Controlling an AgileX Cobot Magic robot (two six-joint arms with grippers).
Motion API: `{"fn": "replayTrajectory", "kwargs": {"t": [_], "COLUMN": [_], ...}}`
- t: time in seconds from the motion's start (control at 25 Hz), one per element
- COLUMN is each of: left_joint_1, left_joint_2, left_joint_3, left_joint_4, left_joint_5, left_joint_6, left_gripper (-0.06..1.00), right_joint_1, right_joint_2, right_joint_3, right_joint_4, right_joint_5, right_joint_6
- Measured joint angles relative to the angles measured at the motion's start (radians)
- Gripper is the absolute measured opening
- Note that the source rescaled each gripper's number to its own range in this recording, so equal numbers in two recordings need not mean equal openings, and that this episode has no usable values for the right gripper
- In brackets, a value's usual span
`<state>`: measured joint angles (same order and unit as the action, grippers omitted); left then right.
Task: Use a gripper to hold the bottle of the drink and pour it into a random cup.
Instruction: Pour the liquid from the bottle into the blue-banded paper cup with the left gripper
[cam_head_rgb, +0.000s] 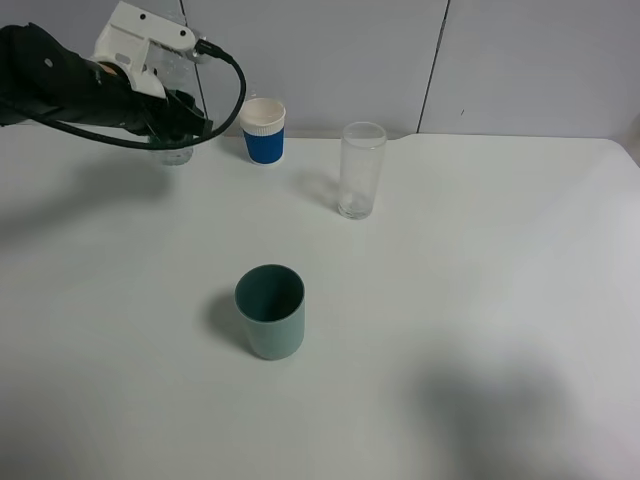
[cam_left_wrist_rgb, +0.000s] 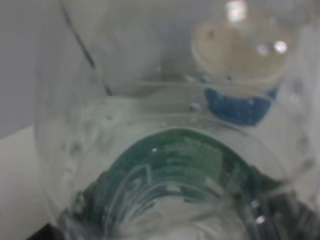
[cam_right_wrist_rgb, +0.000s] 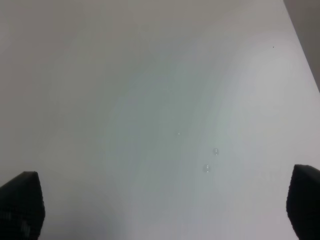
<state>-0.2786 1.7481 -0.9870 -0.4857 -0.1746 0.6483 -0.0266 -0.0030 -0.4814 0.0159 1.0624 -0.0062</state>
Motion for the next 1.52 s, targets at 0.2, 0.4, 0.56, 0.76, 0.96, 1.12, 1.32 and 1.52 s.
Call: {"fn": "replayTrajectory", "kwargs": {"t": [0.2,0.4,0.56,0.76,0.96,1.12,1.32,1.52], "left_joint_1": [0.0,0.0,0.0,0.0,-0.001,-0.001,-0.001,-0.009], "left_joint_2": [0.0,0.0,0.0,0.0,0.017,0.04,0.081,0.137], "left_joint_3": [-0.015,-0.015,-0.015,-0.016,-0.075,-0.127,-0.155,-0.197], "left_joint_4": [-0.113,0.169,0.604,1.041,1.557,1.88,1.936,1.953], "left_joint_5": [0.001,0.005,0.002,-0.037,0.013,0.115,0.285,0.389], "left_joint_6": [0.148,-0.134,-0.618,-1.064,-1.573,-1.931,-1.968,-1.969], "left_gripper": [0.0,0.0,0.0,0.0,0.0,0.0,0.0,0.0], "right_joint_1": [0.0,0.0,0.0,0.0,0.0,0.0,0.0,0.0], "right_joint_2": [0.0,0.0,0.0,0.0,0.0,0.0,0.0,0.0], "right_joint_3": [0.0,0.0,0.0,0.0,0.0,0.0,0.0,0.0], "right_joint_4": [0.0,0.0,0.0,0.0,0.0,0.0,0.0,0.0], "right_joint_5": [0.0,0.0,0.0,0.0,0.0,0.0,0.0,0.0], "right_joint_6": [0.0,0.0,0.0,0.0,0.0,0.0,0.0,0.0]}}
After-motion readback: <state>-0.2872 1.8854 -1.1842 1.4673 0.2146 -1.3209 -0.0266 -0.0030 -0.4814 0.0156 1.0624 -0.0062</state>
